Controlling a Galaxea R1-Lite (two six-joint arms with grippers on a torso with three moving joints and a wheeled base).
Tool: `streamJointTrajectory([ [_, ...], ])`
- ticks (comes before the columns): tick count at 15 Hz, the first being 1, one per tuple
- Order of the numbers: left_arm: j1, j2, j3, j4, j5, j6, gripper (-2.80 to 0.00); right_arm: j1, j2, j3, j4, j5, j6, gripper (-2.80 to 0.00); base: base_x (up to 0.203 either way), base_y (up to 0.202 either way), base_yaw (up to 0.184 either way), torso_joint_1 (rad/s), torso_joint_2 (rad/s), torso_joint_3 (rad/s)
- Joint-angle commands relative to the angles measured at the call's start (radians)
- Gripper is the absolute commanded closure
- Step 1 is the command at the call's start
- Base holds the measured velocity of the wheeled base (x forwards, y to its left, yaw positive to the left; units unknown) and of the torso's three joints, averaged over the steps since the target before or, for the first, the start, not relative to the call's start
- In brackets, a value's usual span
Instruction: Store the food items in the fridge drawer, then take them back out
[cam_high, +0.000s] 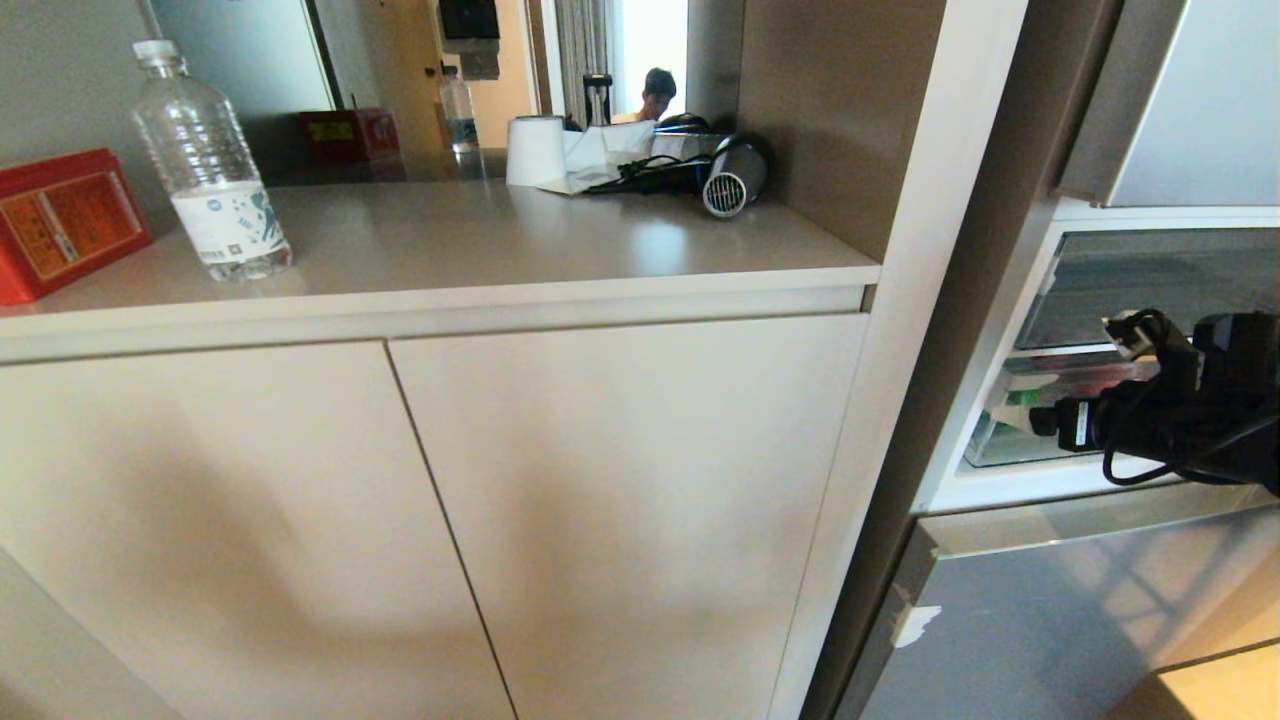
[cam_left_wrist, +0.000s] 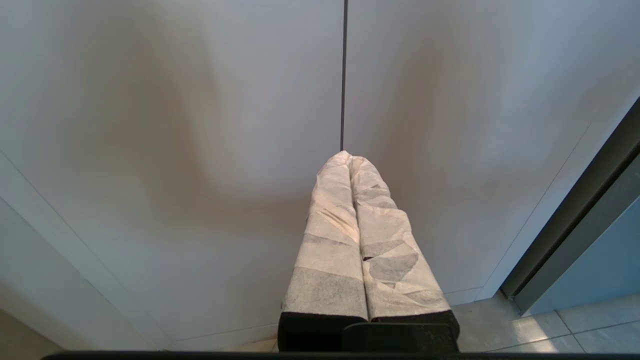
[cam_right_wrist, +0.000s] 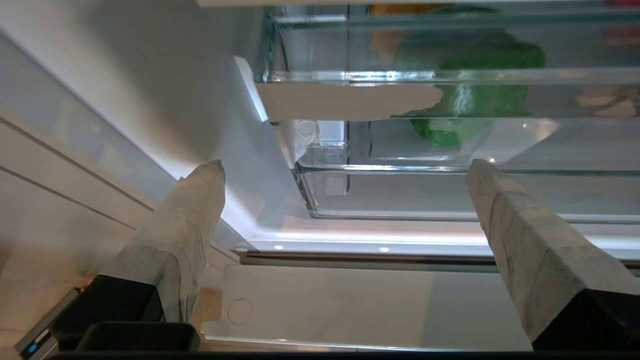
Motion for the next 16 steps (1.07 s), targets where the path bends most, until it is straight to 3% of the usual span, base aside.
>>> streamJointTrajectory([
  [1,0.000,0.001,0.000,0.001,0.000,0.000,0.00,0.001,0.013,-0.009,0.003,0.003,-0.001,-2.80,0.000,0.000,0.000,0.000,0.00,0.000],
  [16,0.000,0.002,0.000,0.000,0.000,0.000,0.00,0.016,0.071,-0.064,-0.006,-0.017,-0.021,-2.80,0.000,0.000,0.000,0.000,0.00,0.000],
])
